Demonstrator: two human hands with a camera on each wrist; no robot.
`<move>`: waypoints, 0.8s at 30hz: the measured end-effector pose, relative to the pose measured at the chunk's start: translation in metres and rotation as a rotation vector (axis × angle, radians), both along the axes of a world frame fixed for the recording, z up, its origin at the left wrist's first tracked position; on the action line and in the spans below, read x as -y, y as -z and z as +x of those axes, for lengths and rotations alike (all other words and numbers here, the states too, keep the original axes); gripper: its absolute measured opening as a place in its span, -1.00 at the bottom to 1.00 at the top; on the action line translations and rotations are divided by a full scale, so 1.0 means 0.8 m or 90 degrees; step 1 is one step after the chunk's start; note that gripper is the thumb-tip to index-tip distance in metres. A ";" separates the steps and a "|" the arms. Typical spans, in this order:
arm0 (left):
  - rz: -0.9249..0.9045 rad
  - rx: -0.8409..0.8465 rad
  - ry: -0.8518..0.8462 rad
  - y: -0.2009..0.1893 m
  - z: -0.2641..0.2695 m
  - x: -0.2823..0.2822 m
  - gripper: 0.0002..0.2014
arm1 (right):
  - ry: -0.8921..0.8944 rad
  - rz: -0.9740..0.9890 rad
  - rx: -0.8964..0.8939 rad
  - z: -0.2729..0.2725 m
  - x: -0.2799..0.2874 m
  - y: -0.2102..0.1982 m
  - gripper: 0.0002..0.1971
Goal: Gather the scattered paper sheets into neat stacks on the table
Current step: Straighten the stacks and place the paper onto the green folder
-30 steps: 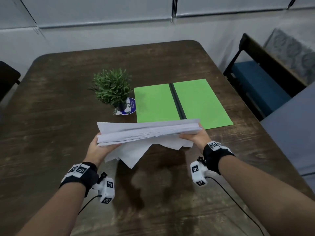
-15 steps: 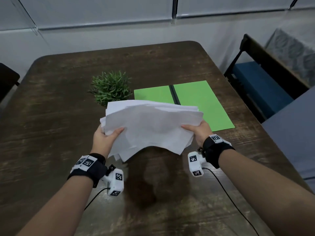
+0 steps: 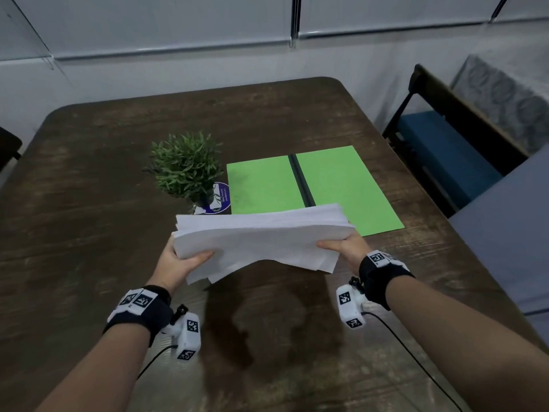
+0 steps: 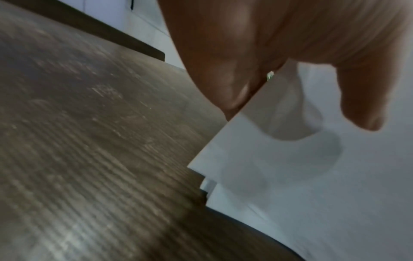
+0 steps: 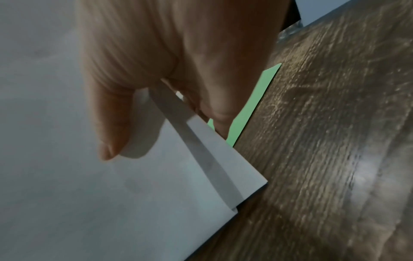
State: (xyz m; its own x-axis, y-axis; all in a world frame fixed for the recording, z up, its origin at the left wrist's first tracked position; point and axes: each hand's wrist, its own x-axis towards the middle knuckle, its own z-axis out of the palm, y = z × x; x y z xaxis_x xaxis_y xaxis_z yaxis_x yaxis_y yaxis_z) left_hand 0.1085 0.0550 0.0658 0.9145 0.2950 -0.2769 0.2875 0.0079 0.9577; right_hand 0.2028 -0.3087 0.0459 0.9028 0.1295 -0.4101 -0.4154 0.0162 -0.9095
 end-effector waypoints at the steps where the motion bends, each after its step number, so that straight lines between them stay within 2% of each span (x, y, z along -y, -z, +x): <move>1: 0.009 -0.020 0.011 0.003 -0.001 -0.001 -0.15 | -0.008 -0.005 0.000 0.000 0.001 0.002 0.04; 3: 0.022 -0.033 0.016 0.012 -0.002 -0.004 -0.20 | -0.033 -0.032 0.005 -0.003 0.001 0.001 0.05; 5: 0.019 -0.032 0.019 0.016 -0.002 -0.006 -0.31 | -0.037 -0.068 0.023 -0.003 -0.001 -0.003 -0.17; 8: 0.023 -0.043 0.023 0.010 -0.001 -0.008 -0.70 | -0.076 -0.096 0.031 -0.003 0.000 -0.010 -0.43; 10: 0.029 -0.040 0.005 0.010 -0.002 -0.006 -0.92 | -0.089 -0.125 0.017 -0.004 -0.004 -0.018 -0.72; 11: 0.055 -0.028 0.002 0.012 -0.001 -0.005 -0.94 | -0.087 -0.127 0.018 -0.004 -0.005 -0.018 -0.72; 13: 0.085 -0.009 0.017 0.016 0.002 -0.004 -0.70 | -0.034 -0.080 0.027 0.000 -0.012 -0.016 -0.50; 15: 0.077 0.004 0.023 0.010 0.006 0.000 -0.58 | 0.055 -0.055 0.032 0.007 -0.019 -0.011 -0.51; 20: 0.073 0.018 -0.008 -0.011 0.016 0.013 -0.57 | 0.114 -0.050 0.059 0.020 -0.029 -0.020 -0.56; 24: 0.032 0.022 -0.078 -0.026 0.022 0.016 -0.65 | 0.096 -0.052 0.087 0.021 -0.034 -0.023 -0.68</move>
State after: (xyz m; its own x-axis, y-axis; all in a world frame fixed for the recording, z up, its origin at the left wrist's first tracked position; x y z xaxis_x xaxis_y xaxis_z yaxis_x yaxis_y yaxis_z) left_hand 0.1258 0.0423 0.0867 0.8792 0.4183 -0.2279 0.2540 -0.0068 0.9672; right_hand 0.2200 -0.2815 0.0641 0.9573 -0.0404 -0.2862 -0.2868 -0.0078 -0.9580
